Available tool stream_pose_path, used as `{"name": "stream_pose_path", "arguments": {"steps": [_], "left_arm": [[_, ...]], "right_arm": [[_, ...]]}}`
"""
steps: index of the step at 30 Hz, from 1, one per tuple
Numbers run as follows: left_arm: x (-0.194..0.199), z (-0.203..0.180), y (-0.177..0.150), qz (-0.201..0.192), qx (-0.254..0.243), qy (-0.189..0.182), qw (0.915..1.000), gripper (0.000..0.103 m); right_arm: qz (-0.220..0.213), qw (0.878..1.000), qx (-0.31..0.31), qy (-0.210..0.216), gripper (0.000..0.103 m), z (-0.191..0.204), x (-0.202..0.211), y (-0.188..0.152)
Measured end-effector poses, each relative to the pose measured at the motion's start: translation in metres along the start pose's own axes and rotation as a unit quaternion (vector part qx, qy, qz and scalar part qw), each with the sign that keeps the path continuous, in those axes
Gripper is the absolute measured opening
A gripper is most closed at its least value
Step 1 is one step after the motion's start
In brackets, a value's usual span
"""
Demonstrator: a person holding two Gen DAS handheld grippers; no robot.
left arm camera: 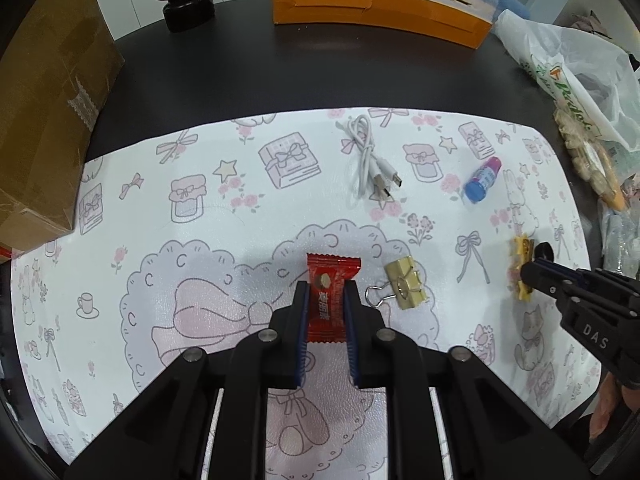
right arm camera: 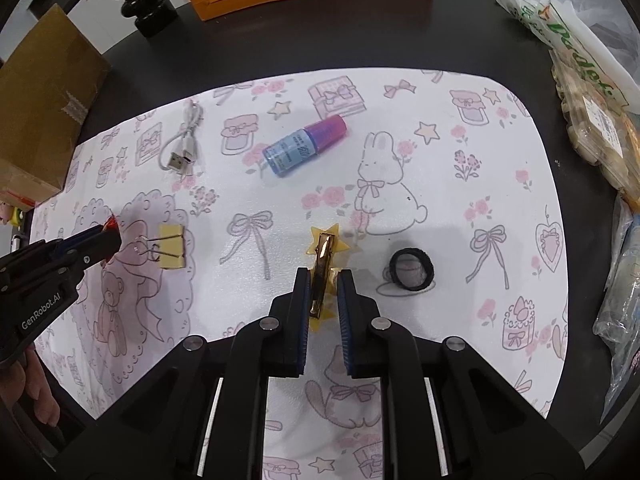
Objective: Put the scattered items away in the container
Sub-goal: 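Carry the red candy packet and gold star clip with both grippers over the box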
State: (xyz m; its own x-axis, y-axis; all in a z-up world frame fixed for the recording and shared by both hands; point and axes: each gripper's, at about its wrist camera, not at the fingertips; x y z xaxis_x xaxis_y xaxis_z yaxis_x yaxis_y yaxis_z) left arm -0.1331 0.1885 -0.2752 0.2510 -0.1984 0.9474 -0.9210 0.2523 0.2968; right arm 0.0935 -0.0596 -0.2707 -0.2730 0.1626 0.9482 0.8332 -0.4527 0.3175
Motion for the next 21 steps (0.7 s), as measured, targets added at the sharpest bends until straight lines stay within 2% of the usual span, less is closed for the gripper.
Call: {"name": "stream_pose_path", "arguments": {"steps": [7,15,21], "left_arm": [[0.018,0.0,0.006,-0.003,0.0,-0.009,1.0,0.016],[0.058,0.003,0.023,-0.022,-0.005,-0.014,0.9996,0.016],[0.084,0.009,0.032,-0.027,0.009,-0.037,0.9989,0.016]], "right_arm": [[-0.018,1.0,0.008,0.0,0.013,0.017,0.027,0.006],[-0.026,1.0,-0.01,0.013,0.013,0.033,0.054,0.024],[-0.037,0.999,0.005,0.009,0.013,0.054,0.087,0.035]]}}
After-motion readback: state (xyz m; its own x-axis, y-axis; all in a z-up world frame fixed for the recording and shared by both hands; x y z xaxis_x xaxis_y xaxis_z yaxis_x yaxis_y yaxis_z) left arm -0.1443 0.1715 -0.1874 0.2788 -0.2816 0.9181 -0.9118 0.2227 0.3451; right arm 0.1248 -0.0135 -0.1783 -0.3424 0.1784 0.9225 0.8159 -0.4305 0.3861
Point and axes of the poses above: each gripper's, at about its wrist camera, not at the fingertips, and x roughly against the way its jaws point, z to its left, y to its top, and after that the axes turned 1 degree about -y, right-handed
